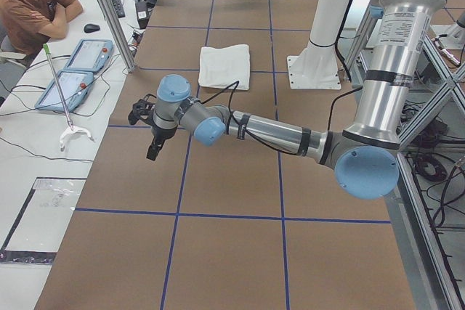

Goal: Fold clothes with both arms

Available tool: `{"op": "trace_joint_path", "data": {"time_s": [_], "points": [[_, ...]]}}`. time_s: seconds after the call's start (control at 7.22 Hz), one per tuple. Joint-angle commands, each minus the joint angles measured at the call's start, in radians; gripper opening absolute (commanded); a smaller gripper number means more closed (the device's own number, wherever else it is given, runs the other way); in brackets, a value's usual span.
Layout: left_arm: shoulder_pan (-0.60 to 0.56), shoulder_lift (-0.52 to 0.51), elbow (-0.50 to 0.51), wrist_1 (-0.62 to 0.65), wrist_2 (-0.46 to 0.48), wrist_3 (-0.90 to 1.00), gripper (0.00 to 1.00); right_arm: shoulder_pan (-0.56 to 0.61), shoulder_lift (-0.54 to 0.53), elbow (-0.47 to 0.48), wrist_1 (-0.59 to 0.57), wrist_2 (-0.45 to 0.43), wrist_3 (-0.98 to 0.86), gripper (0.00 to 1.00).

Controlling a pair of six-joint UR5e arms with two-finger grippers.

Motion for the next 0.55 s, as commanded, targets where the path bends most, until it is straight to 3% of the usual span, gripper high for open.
{"op": "trace_joint_path", "data": {"time_s": [0.0, 0.28, 0.42], "points": [[-0.078, 0.037, -0.027, 0.096, -0.015, 0.145, 1.0, 0.114, -0.062, 0.033, -0.129, 0.038, -0.269, 1.0], [-0.075, 0.051, -0.038, 0.013, -0.015, 0.013, 1.0, 0.114, -0.091, 0.088, -0.12, 0.026, -0.262, 1.0], [-0.073, 0.121, -0.021, -0.008, -0.007, 0.022, 1.0, 0.114, -0.128, 0.113, -0.117, 0.017, -0.276, 1.0]]}}
